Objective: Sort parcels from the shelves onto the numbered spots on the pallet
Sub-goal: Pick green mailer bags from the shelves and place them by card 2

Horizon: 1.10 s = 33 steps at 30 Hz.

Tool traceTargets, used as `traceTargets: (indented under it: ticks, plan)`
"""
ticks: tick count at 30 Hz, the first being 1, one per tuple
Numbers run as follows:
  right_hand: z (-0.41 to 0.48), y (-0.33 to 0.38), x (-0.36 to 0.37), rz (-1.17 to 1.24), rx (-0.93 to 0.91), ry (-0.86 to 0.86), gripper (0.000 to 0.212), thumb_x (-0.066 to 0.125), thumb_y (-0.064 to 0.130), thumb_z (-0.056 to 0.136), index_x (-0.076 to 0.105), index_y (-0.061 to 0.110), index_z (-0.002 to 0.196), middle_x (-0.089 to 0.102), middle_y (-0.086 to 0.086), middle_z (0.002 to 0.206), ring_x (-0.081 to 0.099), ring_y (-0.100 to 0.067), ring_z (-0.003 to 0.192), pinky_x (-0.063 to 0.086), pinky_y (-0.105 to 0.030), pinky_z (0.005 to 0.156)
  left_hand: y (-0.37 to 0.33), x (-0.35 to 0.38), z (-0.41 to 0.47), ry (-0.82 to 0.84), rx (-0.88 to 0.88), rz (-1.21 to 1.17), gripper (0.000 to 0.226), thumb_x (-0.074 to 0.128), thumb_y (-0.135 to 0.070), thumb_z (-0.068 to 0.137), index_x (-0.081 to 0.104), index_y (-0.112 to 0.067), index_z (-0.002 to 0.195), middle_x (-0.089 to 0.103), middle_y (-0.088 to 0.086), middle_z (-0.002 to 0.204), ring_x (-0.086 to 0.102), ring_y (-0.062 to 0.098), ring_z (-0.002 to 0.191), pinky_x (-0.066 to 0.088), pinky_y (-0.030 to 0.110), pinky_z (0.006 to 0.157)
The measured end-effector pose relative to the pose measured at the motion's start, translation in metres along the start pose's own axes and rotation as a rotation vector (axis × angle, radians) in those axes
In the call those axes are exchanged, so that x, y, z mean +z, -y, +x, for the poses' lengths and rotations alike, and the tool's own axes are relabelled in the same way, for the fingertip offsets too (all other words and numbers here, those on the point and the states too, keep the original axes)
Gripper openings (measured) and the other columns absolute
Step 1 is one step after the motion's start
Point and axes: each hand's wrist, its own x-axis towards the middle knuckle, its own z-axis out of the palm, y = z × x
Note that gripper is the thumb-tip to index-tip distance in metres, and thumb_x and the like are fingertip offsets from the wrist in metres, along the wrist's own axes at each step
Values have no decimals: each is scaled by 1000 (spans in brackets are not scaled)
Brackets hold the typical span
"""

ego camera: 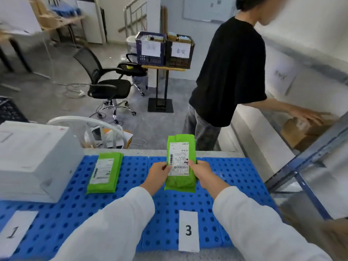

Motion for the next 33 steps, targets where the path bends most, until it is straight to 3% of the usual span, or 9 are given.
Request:
traceTargets:
  ticks: [4, 8, 11, 22, 25, 27, 30, 33]
  plan:
    - [8, 0, 53, -93, -42, 48, 29, 53, 31, 97, 64, 8, 110, 67, -11, 113, 64, -29, 101, 53, -44, 91, 30, -35, -2, -70, -64, 6, 37, 50, -22, 98, 51, -8, 64, 46, 1, 58, 34, 12, 51, 24, 24, 49]
    - [5, 4, 98, -168, -107, 91, 31, 52, 31, 98, 62, 13, 122, 66, -6, 119, 64, -26, 103, 52, -40, 91, 57, -64, -1, -141, -122, 27, 47, 50, -19, 98, 30, -16, 56, 29, -2, 50, 25, 12, 48, 17, 26, 49]
    - [9, 3, 121, -161, -80, 132, 35, 54, 27, 98, 57, 10, 129, 63, -7, 125, 62, -26, 108, 51, -35, 88, 76, -78, 4, -160, -182, -4, 46, 49, -17, 99, 28, -15, 58, 25, -1, 51, 23, 13, 47, 18, 27, 49]
    - [57, -6, 173, -216, 7, 198, 33, 57, 25, 96, 58, 13, 127, 62, -5, 126, 62, -25, 107, 51, -41, 93, 122, -90, 35, -195, -277, 1, 32, 47, -23, 100, 49, -8, 72, 35, 1, 55, 28, 13, 49, 22, 25, 48]
    - [71, -6, 185, -235, 36, 198, 33, 57, 24, 96, 58, 11, 126, 61, -6, 125, 60, -27, 109, 50, -40, 94, 131, -92, 46, -204, -284, 21, 31, 47, -24, 100, 47, -15, 71, 41, 3, 59, 31, 14, 51, 26, 26, 49]
    - [80, -9, 194, -254, 50, 201, 37, 57, 25, 96, 55, 9, 129, 59, -7, 129, 59, -27, 112, 49, -42, 96, 137, -93, 51, -216, -291, 46, 28, 48, -28, 99, 47, -21, 72, 47, 7, 65, 36, 15, 55, 30, 27, 53]
    - [88, -13, 208, -261, 78, 226, 45, 56, 26, 96, 50, 10, 137, 55, -7, 136, 57, -28, 116, 48, -43, 99, 146, -96, 55, -224, -298, 114, 30, 49, -30, 99, 64, -5, 97, 55, 13, 73, 45, 17, 59, 33, 26, 54]
    - [93, -18, 215, -287, 94, 223, 50, 56, 25, 97, 44, 9, 142, 48, -7, 143, 51, -29, 124, 46, -39, 101, 159, -98, 59, -187, -300, 171, 40, 54, -33, 96, 61, 6, 94, 58, 23, 93, 57, 39, 91, 45, 37, 70]
